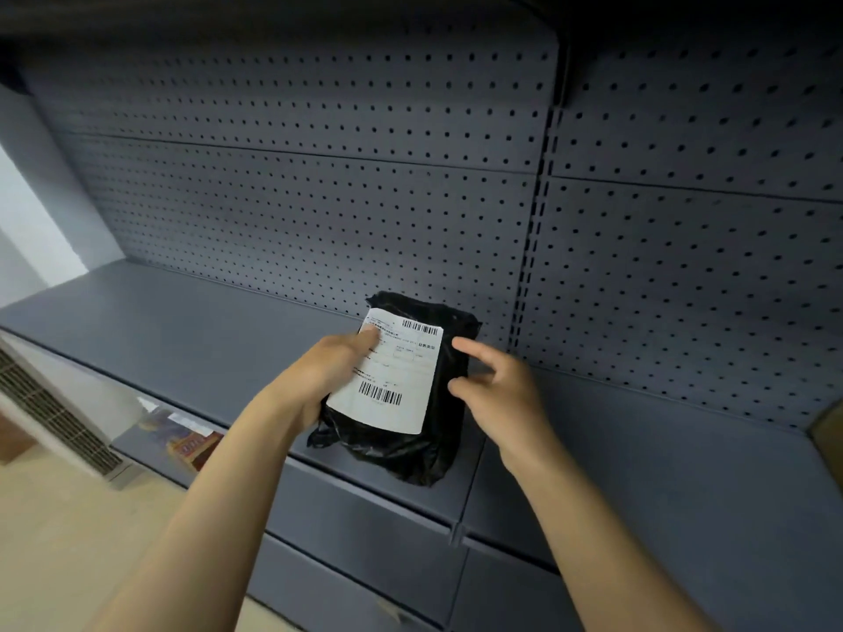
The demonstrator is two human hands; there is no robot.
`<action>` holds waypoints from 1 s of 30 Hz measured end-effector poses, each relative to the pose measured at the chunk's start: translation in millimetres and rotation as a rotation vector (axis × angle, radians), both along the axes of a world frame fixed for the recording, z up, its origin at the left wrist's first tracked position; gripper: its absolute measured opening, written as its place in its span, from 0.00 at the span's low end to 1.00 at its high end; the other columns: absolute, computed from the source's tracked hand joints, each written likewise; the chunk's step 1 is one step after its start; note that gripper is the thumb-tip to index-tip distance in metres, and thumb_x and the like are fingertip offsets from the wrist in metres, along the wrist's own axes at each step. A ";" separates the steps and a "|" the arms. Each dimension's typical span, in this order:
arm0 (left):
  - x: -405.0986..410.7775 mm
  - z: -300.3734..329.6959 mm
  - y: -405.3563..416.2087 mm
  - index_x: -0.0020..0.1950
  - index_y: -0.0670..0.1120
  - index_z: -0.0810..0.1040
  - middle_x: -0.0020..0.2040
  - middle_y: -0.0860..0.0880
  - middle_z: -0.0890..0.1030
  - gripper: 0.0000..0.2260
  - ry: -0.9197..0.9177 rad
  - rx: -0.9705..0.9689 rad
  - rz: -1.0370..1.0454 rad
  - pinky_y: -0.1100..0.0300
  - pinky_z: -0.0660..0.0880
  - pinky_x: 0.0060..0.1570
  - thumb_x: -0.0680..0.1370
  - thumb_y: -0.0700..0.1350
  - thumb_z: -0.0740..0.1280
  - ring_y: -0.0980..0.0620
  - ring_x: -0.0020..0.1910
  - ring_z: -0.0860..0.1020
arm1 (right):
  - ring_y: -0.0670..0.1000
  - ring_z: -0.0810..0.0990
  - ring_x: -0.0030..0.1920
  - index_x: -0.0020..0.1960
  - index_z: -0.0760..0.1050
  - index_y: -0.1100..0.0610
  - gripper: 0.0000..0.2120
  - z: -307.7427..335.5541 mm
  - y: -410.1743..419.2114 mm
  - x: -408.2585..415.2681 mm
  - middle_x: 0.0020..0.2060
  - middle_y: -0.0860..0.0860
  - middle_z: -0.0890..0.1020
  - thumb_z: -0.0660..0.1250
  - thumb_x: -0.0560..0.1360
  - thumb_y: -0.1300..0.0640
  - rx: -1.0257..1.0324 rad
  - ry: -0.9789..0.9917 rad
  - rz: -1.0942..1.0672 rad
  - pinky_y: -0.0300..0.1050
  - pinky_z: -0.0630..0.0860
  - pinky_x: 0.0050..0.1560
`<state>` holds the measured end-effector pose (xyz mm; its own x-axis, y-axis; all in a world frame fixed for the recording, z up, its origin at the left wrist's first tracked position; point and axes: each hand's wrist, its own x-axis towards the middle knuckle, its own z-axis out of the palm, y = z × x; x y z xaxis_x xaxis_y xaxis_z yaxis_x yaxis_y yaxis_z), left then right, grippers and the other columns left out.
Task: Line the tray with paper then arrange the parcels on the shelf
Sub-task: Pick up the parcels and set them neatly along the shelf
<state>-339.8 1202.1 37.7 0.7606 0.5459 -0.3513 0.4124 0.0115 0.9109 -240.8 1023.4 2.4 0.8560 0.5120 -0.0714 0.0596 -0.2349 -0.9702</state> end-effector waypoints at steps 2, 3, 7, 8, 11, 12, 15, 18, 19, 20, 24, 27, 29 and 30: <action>2.9 -10.8 12.5 0.59 0.45 0.84 0.49 0.47 0.90 0.12 0.024 0.040 -0.084 0.56 0.84 0.45 0.80 0.50 0.70 0.48 0.47 0.89 | 0.47 0.78 0.33 0.67 0.79 0.44 0.26 -8.4 10.7 1.0 0.34 0.49 0.81 0.69 0.73 0.66 -0.031 -0.007 -0.010 0.30 0.74 0.34; 4.1 -16.7 16.0 0.60 0.46 0.84 0.50 0.48 0.90 0.12 0.037 0.055 -0.118 0.56 0.84 0.46 0.79 0.47 0.73 0.49 0.47 0.89 | 0.49 0.81 0.35 0.67 0.79 0.45 0.27 -11.7 13.1 1.5 0.36 0.49 0.84 0.69 0.73 0.66 -0.044 -0.010 -0.019 0.32 0.77 0.37; 12.6 -40.9 28.2 0.61 0.47 0.84 0.53 0.50 0.89 0.14 0.079 0.109 -0.157 0.57 0.83 0.51 0.77 0.38 0.74 0.51 0.50 0.88 | 0.53 0.85 0.40 0.69 0.78 0.48 0.27 -25.9 21.4 4.7 0.52 0.48 0.86 0.67 0.73 0.67 -0.097 -0.021 -0.016 0.33 0.79 0.39; 14.3 -46.2 29.9 0.62 0.47 0.84 0.55 0.50 0.89 0.15 0.095 0.125 -0.168 0.60 0.83 0.50 0.77 0.37 0.73 0.53 0.50 0.87 | 0.46 0.84 0.39 0.70 0.77 0.49 0.27 -30.4 22.7 4.1 0.60 0.47 0.83 0.67 0.73 0.67 -0.114 -0.027 0.002 0.28 0.77 0.38; 18.0 -60.3 35.6 0.61 0.45 0.84 0.55 0.49 0.89 0.15 0.135 0.135 -0.156 0.57 0.83 0.53 0.76 0.35 0.73 0.53 0.50 0.87 | 0.40 0.80 0.55 0.72 0.75 0.51 0.26 -44.0 26.2 2.8 0.74 0.45 0.71 0.68 0.74 0.64 -0.157 -0.049 0.045 0.26 0.74 0.49; 18.7 -63.4 37.0 0.61 0.46 0.83 0.55 0.49 0.88 0.15 0.146 0.145 -0.146 0.53 0.82 0.57 0.76 0.35 0.74 0.52 0.51 0.87 | 0.42 0.79 0.59 0.72 0.75 0.52 0.26 -46.3 26.9 2.9 0.74 0.45 0.70 0.69 0.74 0.63 -0.162 -0.058 0.049 0.27 0.72 0.52; 20.5 -65.1 37.8 0.75 0.51 0.72 0.66 0.50 0.83 0.33 0.170 0.249 -0.118 0.48 0.76 0.66 0.73 0.39 0.77 0.49 0.61 0.83 | 0.47 0.73 0.71 0.72 0.75 0.52 0.26 -47.7 26.3 4.4 0.75 0.47 0.70 0.69 0.75 0.62 -0.180 -0.069 0.058 0.33 0.67 0.62; 22.7 -47.1 24.8 0.82 0.55 0.61 0.73 0.50 0.73 0.46 0.179 0.558 -0.105 0.52 0.72 0.67 0.69 0.41 0.80 0.46 0.71 0.74 | 0.44 0.71 0.69 0.71 0.75 0.49 0.24 -41.4 20.2 5.0 0.72 0.46 0.70 0.69 0.76 0.61 -0.183 -0.090 0.082 0.32 0.64 0.59; 24.0 -40.2 17.2 0.80 0.55 0.66 0.73 0.49 0.74 0.42 0.139 0.693 -0.107 0.53 0.72 0.66 0.69 0.41 0.79 0.46 0.72 0.74 | 0.43 0.72 0.65 0.70 0.76 0.47 0.23 -38.1 15.7 5.5 0.71 0.45 0.71 0.69 0.76 0.60 -0.170 -0.102 0.085 0.31 0.66 0.57; 26.4 -35.4 9.3 0.76 0.54 0.72 0.72 0.50 0.75 0.36 0.068 0.788 -0.095 0.55 0.72 0.65 0.70 0.42 0.79 0.47 0.71 0.74 | 0.42 0.74 0.62 0.68 0.76 0.45 0.22 -33.9 9.7 7.2 0.69 0.44 0.72 0.69 0.77 0.59 -0.153 -0.107 0.081 0.30 0.68 0.54; 39.7 -14.5 -33.0 0.70 0.56 0.78 0.68 0.55 0.78 0.21 -0.205 0.681 -0.007 0.63 0.69 0.62 0.78 0.43 0.72 0.54 0.68 0.75 | 0.41 0.79 0.52 0.60 0.76 0.34 0.17 -5.4 -25.8 18.5 0.55 0.46 0.80 0.68 0.77 0.55 -0.093 -0.068 -0.005 0.32 0.72 0.44; 56.6 0.7 -72.8 0.71 0.55 0.78 0.65 0.57 0.79 0.20 -0.320 0.501 0.003 0.63 0.72 0.62 0.80 0.42 0.70 0.59 0.63 0.75 | 0.41 0.80 0.54 0.59 0.76 0.34 0.17 16.9 -63.7 30.0 0.54 0.42 0.82 0.68 0.77 0.55 -0.061 -0.103 -0.085 0.35 0.73 0.47; 67.5 7.7 -100.4 0.71 0.55 0.77 0.65 0.57 0.79 0.20 -0.379 0.406 0.014 0.61 0.72 0.65 0.80 0.42 0.69 0.59 0.63 0.76 | 0.38 0.79 0.55 0.63 0.76 0.37 0.17 31.5 -92.2 34.6 0.56 0.37 0.80 0.68 0.78 0.54 -0.043 -0.123 -0.116 0.32 0.71 0.46; 73.0 10.2 -114.1 0.72 0.55 0.77 0.65 0.57 0.80 0.20 -0.400 0.364 0.008 0.61 0.72 0.66 0.80 0.42 0.69 0.59 0.64 0.76 | 0.38 0.79 0.55 0.64 0.76 0.38 0.18 37.9 -106.9 36.9 0.58 0.35 0.79 0.68 0.78 0.54 -0.033 -0.135 -0.131 0.31 0.70 0.46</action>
<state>-266.9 1088.1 47.9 0.7917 0.5845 0.1779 0.0338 -0.3327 0.9424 -203.9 916.5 40.3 0.9183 0.3944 0.0342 0.1559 -0.2807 -0.9470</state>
